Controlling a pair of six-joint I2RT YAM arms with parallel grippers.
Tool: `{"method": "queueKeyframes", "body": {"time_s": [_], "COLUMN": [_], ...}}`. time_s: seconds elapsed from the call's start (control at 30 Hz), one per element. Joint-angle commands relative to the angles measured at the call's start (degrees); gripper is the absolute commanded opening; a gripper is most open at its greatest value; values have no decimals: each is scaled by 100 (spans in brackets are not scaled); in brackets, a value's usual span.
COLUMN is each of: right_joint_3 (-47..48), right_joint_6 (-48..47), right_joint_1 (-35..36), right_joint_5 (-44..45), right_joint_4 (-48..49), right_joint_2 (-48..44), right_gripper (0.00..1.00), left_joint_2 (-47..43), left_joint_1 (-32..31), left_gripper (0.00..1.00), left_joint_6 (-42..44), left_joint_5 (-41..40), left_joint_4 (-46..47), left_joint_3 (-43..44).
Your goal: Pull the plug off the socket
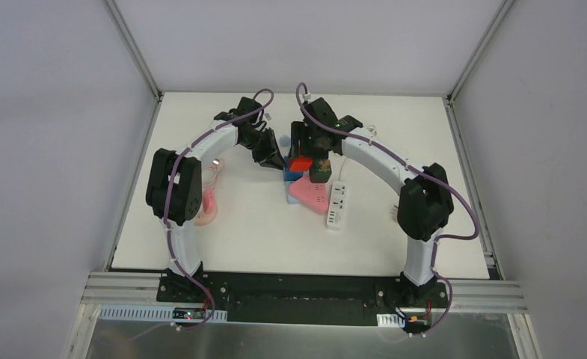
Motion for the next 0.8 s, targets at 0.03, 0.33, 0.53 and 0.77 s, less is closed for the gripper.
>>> {"method": "queueKeyframes", "body": {"time_s": [0.03, 0.33, 0.53, 0.77], "right_joint_3": [-239, 688, 787, 496], "right_joint_6": [-615, 493, 404, 486], "right_joint_1": [143, 136, 44, -255], "right_joint_5": [-704, 1212, 721, 1001], "right_joint_4": [1917, 729, 781, 783], "right_joint_2": [-1402, -943, -899, -1216], "right_gripper": [0, 0, 0, 0], "left_joint_2": [562, 661, 726, 683], "left_joint_1": [48, 48, 48, 48], "left_gripper": [18, 18, 18, 20], "left_joint_6": [298, 271, 234, 235], "left_joint_5": [-1290, -1267, -1225, -1094], "left_joint_4": [-624, -707, -708, -621], "left_joint_3": [-321, -251, -245, -237]}}
